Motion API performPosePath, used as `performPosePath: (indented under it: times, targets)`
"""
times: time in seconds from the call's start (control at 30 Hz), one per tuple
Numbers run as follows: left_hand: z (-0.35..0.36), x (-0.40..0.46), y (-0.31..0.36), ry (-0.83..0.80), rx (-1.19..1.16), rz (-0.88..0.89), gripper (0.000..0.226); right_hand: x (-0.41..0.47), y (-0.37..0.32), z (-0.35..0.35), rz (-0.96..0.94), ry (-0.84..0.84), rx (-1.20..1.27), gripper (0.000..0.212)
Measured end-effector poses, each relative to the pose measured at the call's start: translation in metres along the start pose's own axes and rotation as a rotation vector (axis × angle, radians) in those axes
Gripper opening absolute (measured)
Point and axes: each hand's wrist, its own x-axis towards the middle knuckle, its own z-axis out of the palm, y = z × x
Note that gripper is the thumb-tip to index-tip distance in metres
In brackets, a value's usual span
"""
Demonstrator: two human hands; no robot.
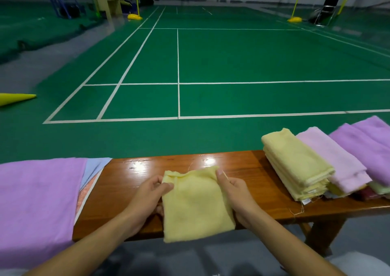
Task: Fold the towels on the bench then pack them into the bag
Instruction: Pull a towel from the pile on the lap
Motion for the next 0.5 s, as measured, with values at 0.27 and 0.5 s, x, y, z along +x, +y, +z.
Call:
performPosePath:
  times: [0.27,0.5]
  targets:
    - [-0.016,0.012,0.000,0.153,0.624,0.103,0.022,0.045,0.015,-0.002,-0.145,0.282,-0.453,0.036]
    - [-0.010,0.011,-0.027,0.215,1.324,0.893,0.027,0.024,0.018,0.007,-0.735,0.171,-1.106,0.034]
